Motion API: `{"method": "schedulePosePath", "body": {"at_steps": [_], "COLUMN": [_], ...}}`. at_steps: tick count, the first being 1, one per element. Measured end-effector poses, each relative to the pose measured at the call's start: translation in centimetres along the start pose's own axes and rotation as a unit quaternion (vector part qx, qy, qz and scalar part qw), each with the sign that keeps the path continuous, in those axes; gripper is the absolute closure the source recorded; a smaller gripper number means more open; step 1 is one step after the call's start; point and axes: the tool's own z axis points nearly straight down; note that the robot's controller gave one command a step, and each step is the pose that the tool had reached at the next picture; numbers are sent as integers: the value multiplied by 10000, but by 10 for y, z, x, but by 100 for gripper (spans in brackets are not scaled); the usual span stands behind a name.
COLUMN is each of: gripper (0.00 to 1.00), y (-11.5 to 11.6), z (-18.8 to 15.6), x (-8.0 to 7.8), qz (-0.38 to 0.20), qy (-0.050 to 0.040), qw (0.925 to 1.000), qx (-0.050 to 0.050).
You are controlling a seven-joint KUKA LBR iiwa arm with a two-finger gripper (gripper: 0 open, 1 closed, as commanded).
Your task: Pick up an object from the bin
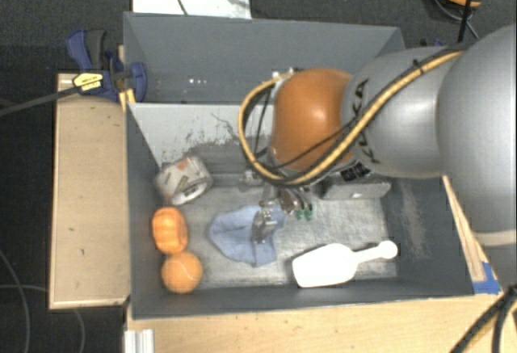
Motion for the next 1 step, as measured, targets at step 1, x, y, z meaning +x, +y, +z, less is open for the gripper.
{"method": "schedulePosePath", "body": {"at_steps": [1], "gripper": [0], "y": [-8], "z": [-9], "x": [5], "qz": [27], "qy": [32], "qw": [10000], "qx": [0]}}
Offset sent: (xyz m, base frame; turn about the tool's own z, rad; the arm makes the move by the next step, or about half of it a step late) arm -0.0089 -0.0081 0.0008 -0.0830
